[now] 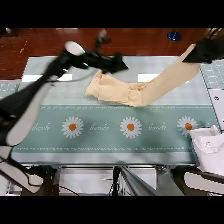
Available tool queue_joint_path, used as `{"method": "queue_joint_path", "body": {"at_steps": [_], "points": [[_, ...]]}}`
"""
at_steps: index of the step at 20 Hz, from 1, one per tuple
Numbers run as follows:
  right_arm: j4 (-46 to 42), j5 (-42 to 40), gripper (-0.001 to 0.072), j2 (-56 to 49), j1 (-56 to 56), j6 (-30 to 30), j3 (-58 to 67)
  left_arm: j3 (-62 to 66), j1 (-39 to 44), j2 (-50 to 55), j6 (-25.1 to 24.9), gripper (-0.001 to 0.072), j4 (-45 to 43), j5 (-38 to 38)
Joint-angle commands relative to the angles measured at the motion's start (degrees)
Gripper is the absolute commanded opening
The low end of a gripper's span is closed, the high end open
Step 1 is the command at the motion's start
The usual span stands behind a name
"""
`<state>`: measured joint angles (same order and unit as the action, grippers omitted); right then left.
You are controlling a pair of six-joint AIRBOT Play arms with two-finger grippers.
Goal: Fold the shirts.
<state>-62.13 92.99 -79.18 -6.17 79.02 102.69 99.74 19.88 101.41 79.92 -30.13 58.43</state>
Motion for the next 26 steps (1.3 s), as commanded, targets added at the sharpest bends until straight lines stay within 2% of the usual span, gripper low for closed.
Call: {"method": "queue_joint_path", "body": {"at_steps": [1, 5, 8, 12, 16, 17, 18, 19, 22, 23, 26], "points": [[-0.66, -6.6, 0.0011, 0.02, 5.81, 1.62, -4.83, 0.02, -14.58, -13.68, -3.87, 0.0032, -6.25, 5.86], [-1.2, -17.0, 0.0011, -4.09, 14.49, 4.37, -6.71, 0.0, -32.15, -26.03, -5.64, 0.0033, -10.32, 13.73], [-0.22, -25.44, 0.0011, -9.57, 21.16, 6.67, -6.71, 0.0, -40.81, -30.58, -7.52, 0.0033, -10.47, 20.02], [3.89, -37.51, 0.0012, -18.69, 28.96, 10.29, -6.71, -0.04, -42.73, -31.69, -9.25, 0.0033, -10.45, 27.93], [18.01, -49.18, 0.0029, -29.0, 35.95, 11.45, -6.71, -0.74, -38.23, -31.67, -10.29, 0.0033, -10.54, 28.24], [20.9, -51.28, 0.0207, -30.8, 37.29, 11.45, -6.69, -1.38, -37.07, -31.67, -10.32, 0.0033, -10.56, 28.24], [23.21, -53.11, 0.043, -32.09, 38.42, 11.41, -6.69, -2.29, -35.95, -31.67, -10.43, 0.0033, -10.73, 28.24], [25.18, -54.36, 0.0462, -32.44, 39.1, 10.95, -6.71, -3.39, -34.99, -31.67, -10.54, 0.0033, -10.75, 28.24], [33.99, -57.02, 0.0485, -29.7, 38.27, 0.74, -6.69, -7.72, -32.61, -31.65, -11.82, 0.0033, -11.15, 28.2], [35.06, -57.48, 0.0485, -27.47, 37.05, -0.96, -6.69, -9.31, -32.04, -31.67, -12.26, 0.0034, -11.15, 28.17], [29.14, -54.84, 0.0482, -18.73, 31.01, -2.64, -6.69, -14.1, -30.73, -31.61, -13.53, 0.0033, -11.3, 26.62]]}}
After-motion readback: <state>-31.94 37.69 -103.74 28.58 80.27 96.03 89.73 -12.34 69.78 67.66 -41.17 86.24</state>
